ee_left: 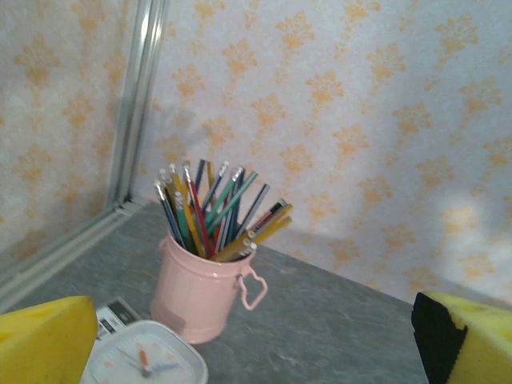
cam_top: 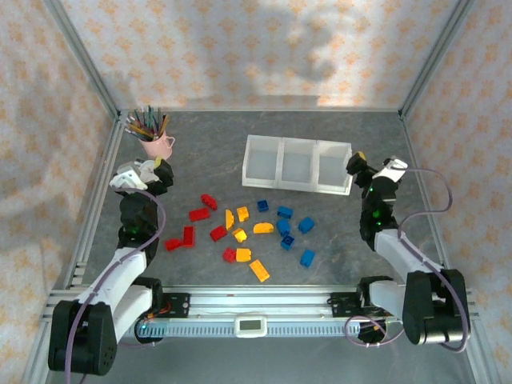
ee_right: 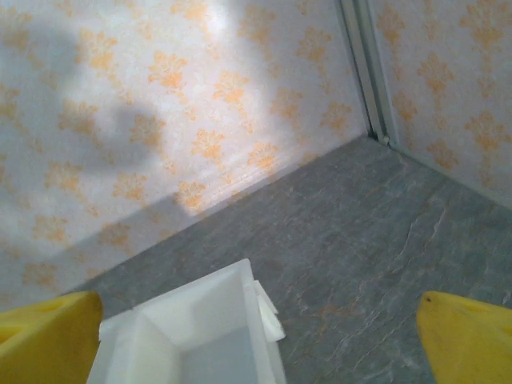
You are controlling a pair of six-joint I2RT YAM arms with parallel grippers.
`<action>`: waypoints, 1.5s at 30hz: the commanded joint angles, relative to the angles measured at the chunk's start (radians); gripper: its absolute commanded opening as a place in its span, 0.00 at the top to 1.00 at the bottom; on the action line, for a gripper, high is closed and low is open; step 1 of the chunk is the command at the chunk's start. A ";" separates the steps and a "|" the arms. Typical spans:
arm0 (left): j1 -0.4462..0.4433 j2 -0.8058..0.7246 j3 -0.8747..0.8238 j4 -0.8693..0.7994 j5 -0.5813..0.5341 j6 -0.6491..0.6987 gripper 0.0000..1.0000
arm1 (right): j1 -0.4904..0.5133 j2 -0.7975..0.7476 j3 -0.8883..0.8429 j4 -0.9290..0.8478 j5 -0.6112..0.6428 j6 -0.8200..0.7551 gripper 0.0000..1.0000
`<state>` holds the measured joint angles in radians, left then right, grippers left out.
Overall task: Sort the legos into containers by color
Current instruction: Pick up the lego from the middle-left of the table.
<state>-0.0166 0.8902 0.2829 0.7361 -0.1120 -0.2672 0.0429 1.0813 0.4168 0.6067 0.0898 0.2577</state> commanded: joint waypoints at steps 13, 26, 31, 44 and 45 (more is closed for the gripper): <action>0.016 -0.231 0.012 -0.512 0.122 -0.386 0.01 | 0.091 -0.049 0.158 -0.516 -0.160 0.168 0.00; -0.072 -0.262 0.117 -0.895 0.273 -0.483 0.01 | 0.567 0.224 0.410 -0.729 -0.165 0.059 0.00; -0.156 -0.204 0.159 -0.973 0.272 -0.511 0.01 | 0.751 0.405 0.553 -0.766 -0.108 -0.001 0.00; -0.179 -0.228 0.154 -1.022 0.191 -0.543 0.01 | 0.922 0.837 0.924 -0.821 -0.118 -0.142 0.12; -0.179 -0.230 0.154 -1.029 0.186 -0.543 0.01 | 0.922 0.866 0.952 -0.831 -0.124 -0.149 0.13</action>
<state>-0.1921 0.6750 0.4091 -0.2451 0.1143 -0.7959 0.9661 1.8946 1.3098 -0.1745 -0.0418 0.1520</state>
